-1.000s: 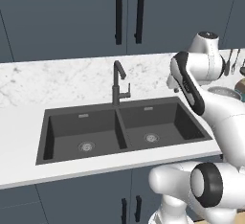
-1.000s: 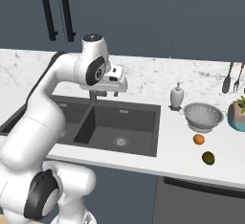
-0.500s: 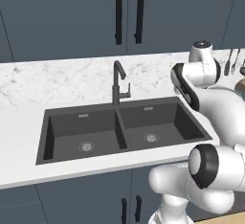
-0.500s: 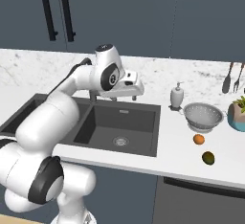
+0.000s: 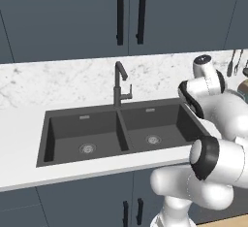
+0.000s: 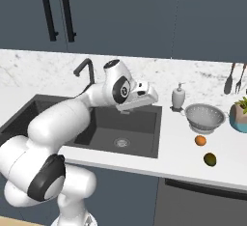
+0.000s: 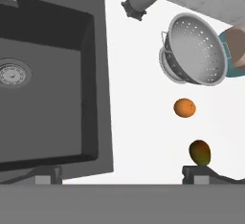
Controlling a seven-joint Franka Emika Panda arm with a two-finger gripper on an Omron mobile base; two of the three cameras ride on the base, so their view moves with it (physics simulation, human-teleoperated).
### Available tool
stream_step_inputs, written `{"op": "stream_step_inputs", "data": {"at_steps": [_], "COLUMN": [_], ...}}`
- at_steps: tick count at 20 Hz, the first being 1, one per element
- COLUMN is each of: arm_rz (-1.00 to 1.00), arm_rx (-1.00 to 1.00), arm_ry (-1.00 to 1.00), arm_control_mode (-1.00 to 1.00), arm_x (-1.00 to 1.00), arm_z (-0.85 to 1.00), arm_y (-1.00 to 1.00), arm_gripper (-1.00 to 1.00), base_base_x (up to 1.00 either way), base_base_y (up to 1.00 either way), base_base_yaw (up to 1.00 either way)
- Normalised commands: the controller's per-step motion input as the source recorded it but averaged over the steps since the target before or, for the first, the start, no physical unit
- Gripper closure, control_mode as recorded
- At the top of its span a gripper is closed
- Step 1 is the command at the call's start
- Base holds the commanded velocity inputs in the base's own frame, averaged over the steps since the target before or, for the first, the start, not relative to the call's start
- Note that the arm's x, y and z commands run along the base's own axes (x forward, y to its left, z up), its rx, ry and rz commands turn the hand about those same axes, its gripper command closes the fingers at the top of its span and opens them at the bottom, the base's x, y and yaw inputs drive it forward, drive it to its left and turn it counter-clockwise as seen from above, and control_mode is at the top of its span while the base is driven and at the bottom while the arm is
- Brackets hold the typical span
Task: Put the colander in the sink, put the mango, tangerine in the colander, and turn on the sink faucet and pour water over the colander.
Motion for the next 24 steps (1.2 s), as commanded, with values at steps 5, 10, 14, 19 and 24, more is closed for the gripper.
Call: {"op": "stream_step_inputs", "data": {"at_steps": [5, 10, 14, 19, 24], "arm_rz": [0.00, 0.02, 0.02, 0.03, 0.03], "arm_rx": [-0.06, -0.02, -0.01, 0.00, 0.00], "arm_ry": [0.00, 0.00, 0.00, 0.00, 0.00], "arm_control_mode": [-1.00, -1.00, -1.00, -1.00, -1.00], "arm_x": [0.00, 0.00, 0.02, 0.11, 0.15], "arm_z": [-0.24, -0.14, -0.08, -0.04, -0.03], "arm_y": [-0.58, -0.56, -0.47, -0.37, -0.33], "arm_gripper": [-1.00, -1.00, -1.00, -1.00, -1.00], "base_base_x": [0.00, 0.00, 0.00, 0.00, 0.00], "base_base_y": [0.00, 0.00, 0.00, 0.00, 0.00], "base_base_yaw": [0.00, 0.00, 0.00, 0.00, 0.00]}}
